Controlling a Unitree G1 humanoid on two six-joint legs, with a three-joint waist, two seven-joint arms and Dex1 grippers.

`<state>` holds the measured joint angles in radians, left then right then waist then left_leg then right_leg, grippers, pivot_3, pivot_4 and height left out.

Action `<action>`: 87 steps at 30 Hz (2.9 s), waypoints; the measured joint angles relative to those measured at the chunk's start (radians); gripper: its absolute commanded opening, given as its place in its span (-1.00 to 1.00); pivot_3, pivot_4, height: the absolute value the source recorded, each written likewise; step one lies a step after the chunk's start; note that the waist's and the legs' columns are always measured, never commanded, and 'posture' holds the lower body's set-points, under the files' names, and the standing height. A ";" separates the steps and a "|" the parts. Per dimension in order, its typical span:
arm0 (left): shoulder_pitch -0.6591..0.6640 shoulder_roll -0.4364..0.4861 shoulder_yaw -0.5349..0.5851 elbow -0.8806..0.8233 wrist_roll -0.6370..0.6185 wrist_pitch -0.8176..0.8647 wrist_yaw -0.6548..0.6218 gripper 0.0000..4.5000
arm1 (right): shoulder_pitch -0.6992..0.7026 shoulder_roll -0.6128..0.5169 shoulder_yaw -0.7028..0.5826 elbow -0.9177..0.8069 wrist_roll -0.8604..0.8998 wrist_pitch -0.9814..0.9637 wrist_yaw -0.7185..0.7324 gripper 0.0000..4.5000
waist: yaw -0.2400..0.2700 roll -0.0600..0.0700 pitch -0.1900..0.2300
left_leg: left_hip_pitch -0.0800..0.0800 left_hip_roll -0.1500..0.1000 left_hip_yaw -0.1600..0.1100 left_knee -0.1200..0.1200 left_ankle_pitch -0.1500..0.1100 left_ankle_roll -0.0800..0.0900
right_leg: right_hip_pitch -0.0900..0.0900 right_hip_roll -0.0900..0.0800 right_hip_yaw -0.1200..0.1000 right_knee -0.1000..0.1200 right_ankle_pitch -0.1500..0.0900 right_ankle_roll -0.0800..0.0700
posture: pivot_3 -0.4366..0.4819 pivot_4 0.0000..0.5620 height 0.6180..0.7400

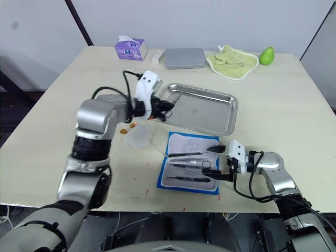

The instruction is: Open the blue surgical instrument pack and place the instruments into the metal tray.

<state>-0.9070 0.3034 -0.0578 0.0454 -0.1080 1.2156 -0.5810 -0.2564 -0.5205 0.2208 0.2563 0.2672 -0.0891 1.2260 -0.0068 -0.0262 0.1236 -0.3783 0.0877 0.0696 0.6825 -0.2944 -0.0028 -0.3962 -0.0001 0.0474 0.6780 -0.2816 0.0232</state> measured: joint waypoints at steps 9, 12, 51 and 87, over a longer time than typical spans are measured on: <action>-0.082 -0.155 0.016 0.283 0.087 -0.101 0.307 -0.98 | 0.006 -0.001 -0.003 -0.007 0.001 0.002 0.000 1.00 | -0.004 0.001 0.001 | 0.000 -0.001 -0.002 -0.001 0.000 0.000 | 0.000 0.001 0.001 0.000 0.000 0.000 | -0.05 -0.47 1.00; -0.111 -0.183 0.020 0.358 0.086 -0.121 0.334 -0.98 | 0.010 -0.004 -0.003 -0.014 0.001 0.005 -0.002 1.00 | -0.003 0.001 0.001 | 0.000 -0.001 -0.002 -0.001 0.000 0.000 | 0.000 0.001 0.001 0.000 0.000 0.000 | -0.05 -0.47 1.00; -0.147 -0.166 0.048 0.474 0.054 -0.190 0.329 -0.10 | 0.008 -0.003 -0.004 -0.013 0.007 0.014 -0.004 1.00 | -0.005 0.001 0.001 | -0.001 -0.002 -0.003 -0.001 0.001 -0.002 | 0.000 0.001 0.000 0.000 0.000 0.001 | -0.05 -0.47 1.00; 0.387 0.464 -0.155 -0.089 -0.210 -0.757 -0.774 0.89 | -0.024 0.074 -0.052 0.115 0.014 -0.087 0.057 1.00 | -0.008 -0.008 -0.001 | 0.003 0.000 0.000 -0.002 0.000 -0.001 | 0.000 0.001 0.003 0.000 0.000 0.000 | -0.05 -0.47 1.00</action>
<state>-0.5196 0.7672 -0.2125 -0.0440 -0.3185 0.4588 -1.3554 -0.2804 -0.4467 0.1689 0.3712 0.2816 -0.1759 1.2830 -0.0145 -0.0337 0.1226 -0.3755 0.0879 0.0693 0.6804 -0.2940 -0.0038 -0.3962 0.0012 0.0502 0.6784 -0.2821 0.0228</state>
